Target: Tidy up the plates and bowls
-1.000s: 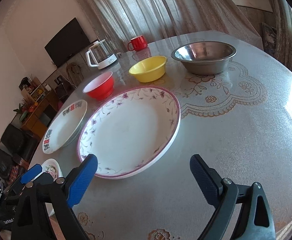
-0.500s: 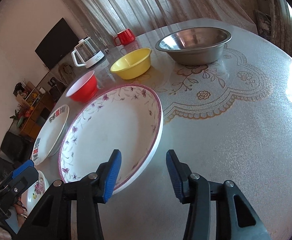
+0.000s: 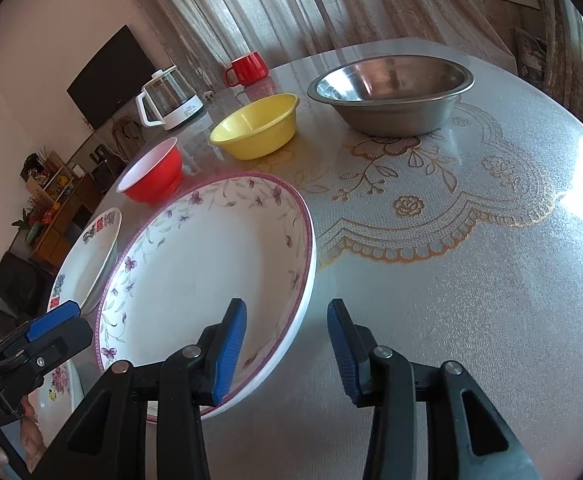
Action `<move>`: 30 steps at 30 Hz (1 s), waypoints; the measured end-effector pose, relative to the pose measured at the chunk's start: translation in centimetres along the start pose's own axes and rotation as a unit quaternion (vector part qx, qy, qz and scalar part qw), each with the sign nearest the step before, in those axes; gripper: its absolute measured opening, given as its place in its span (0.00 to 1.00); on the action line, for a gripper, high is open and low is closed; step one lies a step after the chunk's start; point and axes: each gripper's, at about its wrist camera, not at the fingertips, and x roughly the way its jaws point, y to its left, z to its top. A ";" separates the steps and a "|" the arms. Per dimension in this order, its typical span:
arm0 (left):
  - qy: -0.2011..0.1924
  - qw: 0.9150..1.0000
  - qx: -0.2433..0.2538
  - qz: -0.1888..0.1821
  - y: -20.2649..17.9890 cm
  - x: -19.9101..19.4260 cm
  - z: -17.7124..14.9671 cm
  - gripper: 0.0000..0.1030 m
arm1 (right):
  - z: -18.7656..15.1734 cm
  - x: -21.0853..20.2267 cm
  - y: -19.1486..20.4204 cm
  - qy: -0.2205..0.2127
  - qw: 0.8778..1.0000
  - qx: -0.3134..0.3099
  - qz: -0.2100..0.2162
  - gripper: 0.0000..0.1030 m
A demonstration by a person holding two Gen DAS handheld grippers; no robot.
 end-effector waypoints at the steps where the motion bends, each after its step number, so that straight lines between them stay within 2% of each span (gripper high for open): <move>1: 0.005 1.000 0.001 -0.003 0.1 0.2 0.1 0.52 | 0.1 0.1 0.0 0.001 1.000 -0.002 -0.001 0.33; 4: 0.020 1.000 -0.010 -0.010 0.9 0.7 0.2 0.42 | 0.1 0.2 0.0 0.002 1.000 -0.009 -0.008 0.27; 9: 0.031 0.999 -0.013 -0.006 1.4 1.1 0.2 0.40 | 0.3 0.3 0.0 0.006 1.000 -0.014 -0.004 0.27; 13: 0.040 0.999 -0.023 -0.005 1.9 1.1 0.0 0.32 | 0.4 0.4 0.1 0.008 1.000 -0.019 -0.005 0.27; 17: 0.038 0.998 -0.040 -0.017 2.7 0.1 -0.4 0.31 | 0.4 0.5 0.2 0.009 1.000 -0.028 -0.006 0.27; 23: 0.037 0.998 -0.060 -0.006 3.1 -0.3 -0.4 0.31 | 0.3 0.5 0.2 0.004 0.999 -0.033 -0.005 0.27; 27: 0.042 0.997 -0.059 0.030 3.3 0.2 -0.6 0.33 | 0.3 0.4 0.2 0.003 0.999 -0.038 -0.005 0.27; 30: 0.048 0.996 -0.063 0.035 3.5 0.9 -0.3 0.33 | 0.2 0.4 0.2 0.002 0.999 -0.042 -0.004 0.27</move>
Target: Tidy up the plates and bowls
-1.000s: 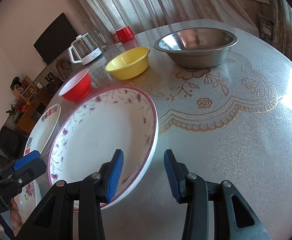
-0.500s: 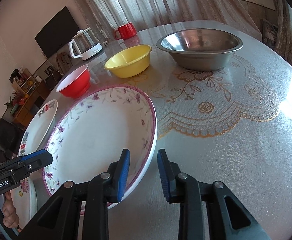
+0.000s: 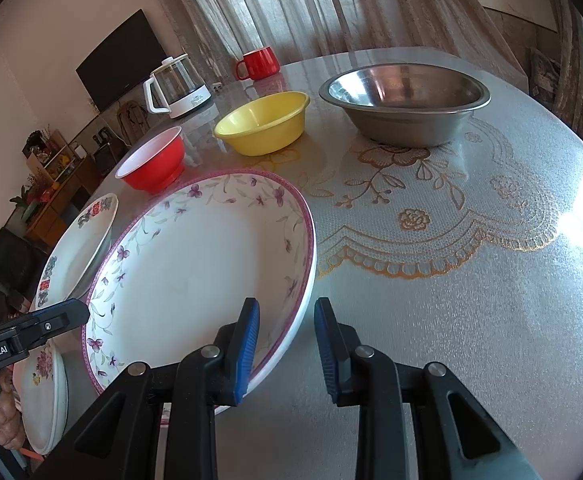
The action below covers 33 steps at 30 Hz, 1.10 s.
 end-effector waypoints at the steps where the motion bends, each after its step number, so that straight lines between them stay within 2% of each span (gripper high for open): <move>1: -0.001 1.000 0.007 0.002 -0.3 0.3 0.2 0.33 | 0.0 0.0 0.0 0.000 1.000 -0.001 0.000 0.27; 3: 0.001 1.000 0.016 0.018 -0.7 1.0 0.6 0.34 | 0.1 0.0 0.2 0.001 1.000 -0.006 -0.004 0.27; 10: 0.023 0.999 0.022 0.039 -1.0 3.1 1.1 0.34 | 0.2 0.3 0.5 0.000 1.000 -0.018 -0.011 0.27; 15: 0.014 0.997 0.035 0.063 -1.7 3.4 1.1 0.35 | 0.5 0.6 0.6 0.003 1.000 -0.025 -0.012 0.27; 21: -0.002 0.996 0.050 0.075 -2.1 2.5 -0.1 0.29 | 0.9 0.9 0.5 0.002 0.999 -0.032 -0.002 0.28; 26: -0.001 0.997 0.048 0.058 -2.4 1.8 -1.2 0.29 | 1.3 1.0 -0.3 0.012 0.999 -0.031 0.021 0.24; 29: -0.007 0.997 0.053 0.052 -2.9 1.5 -2.1 0.30 | 1.9 1.2 -1.3 0.018 0.999 -0.006 0.035 0.24; 33: -0.007 0.999 0.034 0.032 -2.8 1.1 -2.7 0.31 | 2.6 1.6 -2.6 0.035 0.997 0.023 0.067 0.24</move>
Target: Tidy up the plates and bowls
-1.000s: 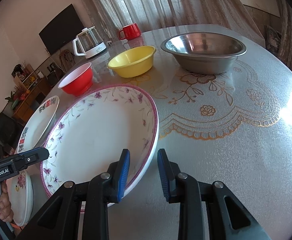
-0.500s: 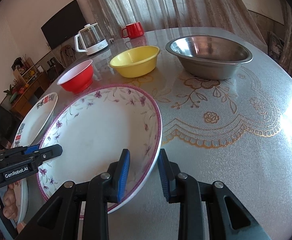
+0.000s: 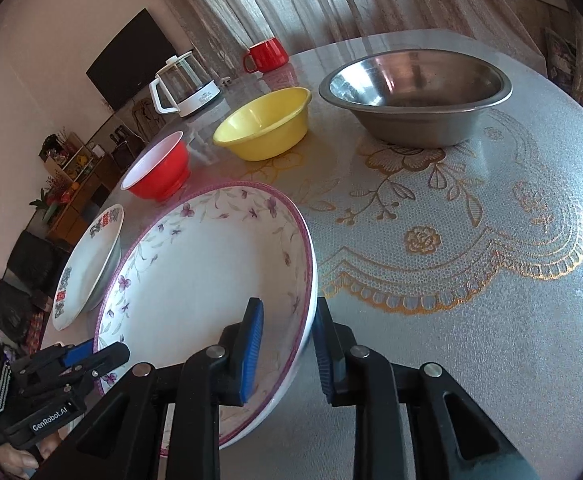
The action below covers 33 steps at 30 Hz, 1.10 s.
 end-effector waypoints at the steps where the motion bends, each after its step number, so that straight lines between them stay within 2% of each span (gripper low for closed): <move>1: 0.000 1.000 -0.001 -0.003 -0.1 -0.1 -0.1 0.32 | 0.2 0.0 -0.3 0.004 1.000 0.005 0.008 0.24; 4: -0.002 1.000 -0.008 -0.010 -0.1 -0.4 -0.4 0.32 | 0.5 0.2 -0.8 0.013 1.000 0.015 0.023 0.24; 8: -0.002 1.000 -0.012 -0.010 0.0 -0.6 -0.6 0.32 | 0.3 0.2 0.4 0.014 1.000 -0.011 -0.002 0.24; 13: -0.006 1.000 -0.018 -0.007 0.8 -1.0 -1.1 0.31 | -0.4 -0.1 1.2 0.022 0.999 -0.021 -0.025 0.12; 19: -0.008 1.000 -0.013 -0.007 1.0 -1.2 -1.3 0.31 | -2.2 -1.2 2.0 0.018 0.999 -0.032 -0.037 0.13; 26: -0.004 1.000 -0.013 -0.014 0.3 -1.0 -1.3 0.31 | -4.0 -2.6 1.2 -0.004 1.000 -0.005 -0.029 0.14; 33: 0.000 0.999 -0.034 -0.014 0.9 -0.1 0.3 0.31 | -3.4 -2.0 2.2 -0.024 0.996 -0.027 -0.078 0.14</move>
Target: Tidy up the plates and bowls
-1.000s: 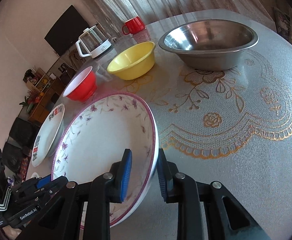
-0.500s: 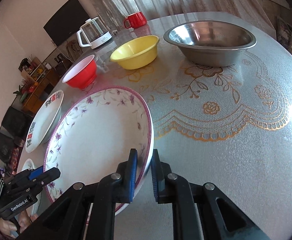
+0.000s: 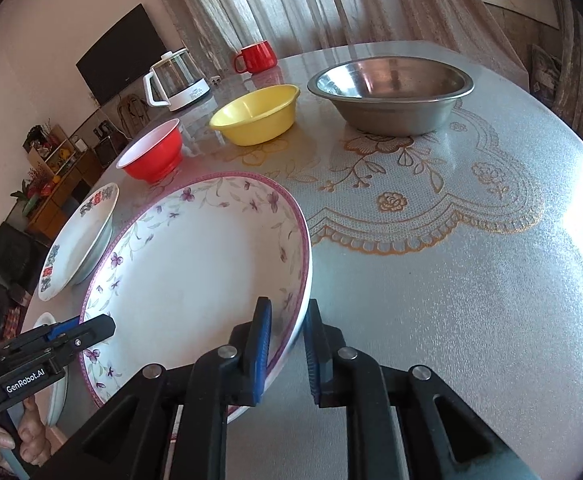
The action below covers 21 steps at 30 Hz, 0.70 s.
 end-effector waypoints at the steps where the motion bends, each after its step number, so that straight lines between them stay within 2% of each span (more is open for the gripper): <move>1: 0.000 1.000 -0.007 -0.002 0.2 0.0 0.2 0.31 | 0.1 0.1 0.1 -0.003 1.000 0.001 -0.002 0.14; 6: -0.002 1.000 -0.009 0.005 0.6 -0.1 0.2 0.31 | 0.2 0.7 0.4 -0.008 1.000 0.010 -0.001 0.15; 11: -0.003 1.000 -0.019 0.004 1.4 -0.5 -0.1 0.31 | -1.0 0.0 1.2 -0.003 1.000 -0.009 0.012 0.19; 15: -0.001 1.000 -0.011 0.010 1.2 -0.4 -0.1 0.31 | -1.0 0.1 1.4 -0.003 1.000 0.000 0.004 0.19; 21: -0.001 1.000 -0.017 0.005 1.3 -0.4 0.1 0.31 | -1.1 0.3 2.3 -0.009 0.999 -0.001 -0.032 0.19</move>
